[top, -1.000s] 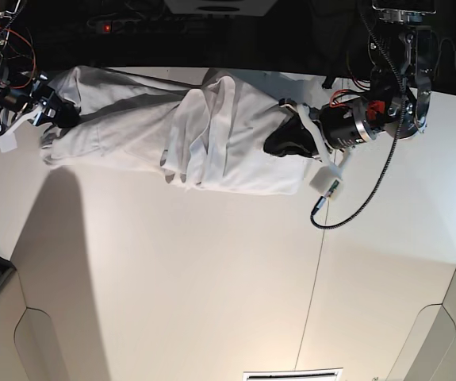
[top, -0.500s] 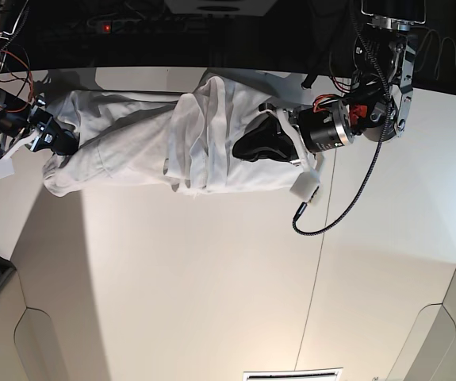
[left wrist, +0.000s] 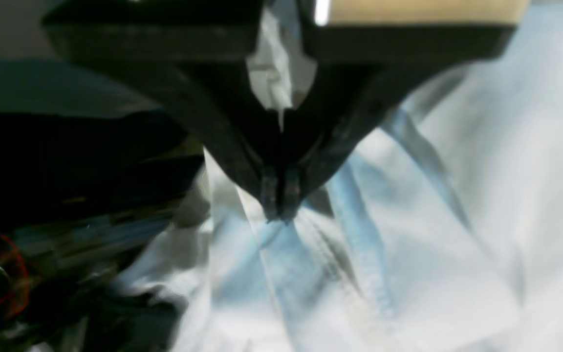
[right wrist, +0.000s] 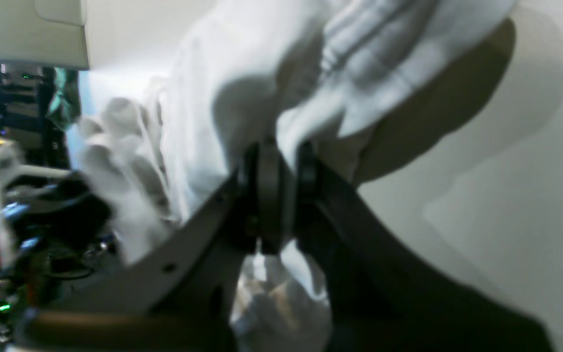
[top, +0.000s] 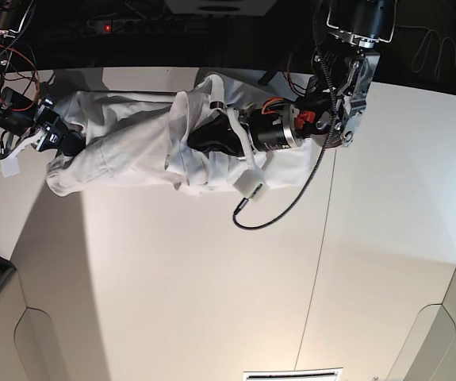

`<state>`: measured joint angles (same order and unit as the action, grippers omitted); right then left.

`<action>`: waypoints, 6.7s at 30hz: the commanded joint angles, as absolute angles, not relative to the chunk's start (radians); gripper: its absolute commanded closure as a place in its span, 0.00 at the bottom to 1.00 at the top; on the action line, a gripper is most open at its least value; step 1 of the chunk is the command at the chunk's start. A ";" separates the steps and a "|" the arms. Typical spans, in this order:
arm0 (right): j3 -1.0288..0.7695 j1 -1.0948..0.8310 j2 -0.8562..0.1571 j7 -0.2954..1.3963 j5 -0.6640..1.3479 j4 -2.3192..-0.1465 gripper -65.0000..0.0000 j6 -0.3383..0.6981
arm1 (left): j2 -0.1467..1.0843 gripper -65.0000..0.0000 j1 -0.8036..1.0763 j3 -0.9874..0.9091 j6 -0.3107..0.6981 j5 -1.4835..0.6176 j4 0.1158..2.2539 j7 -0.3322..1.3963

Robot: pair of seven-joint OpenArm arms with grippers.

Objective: Layout the t-shirt on the table in an organized manner, then fold the t-shirt properly

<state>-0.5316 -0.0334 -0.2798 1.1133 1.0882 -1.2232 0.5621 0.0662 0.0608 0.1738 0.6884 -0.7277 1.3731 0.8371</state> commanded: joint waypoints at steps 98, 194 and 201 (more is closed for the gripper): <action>0.189 -0.022 0.029 0.934 0.467 -1.742 1.00 0.420 | 0.163 1.00 0.239 -0.299 0.587 -0.580 1.792 1.065; -0.019 -0.091 0.033 0.830 0.561 -1.438 1.00 0.495 | 0.100 1.00 0.149 -0.067 0.482 -0.447 1.506 0.774; -0.019 -0.089 0.033 0.877 0.664 -1.475 1.00 0.506 | 0.100 1.00 0.130 -0.067 0.483 -0.521 1.529 0.784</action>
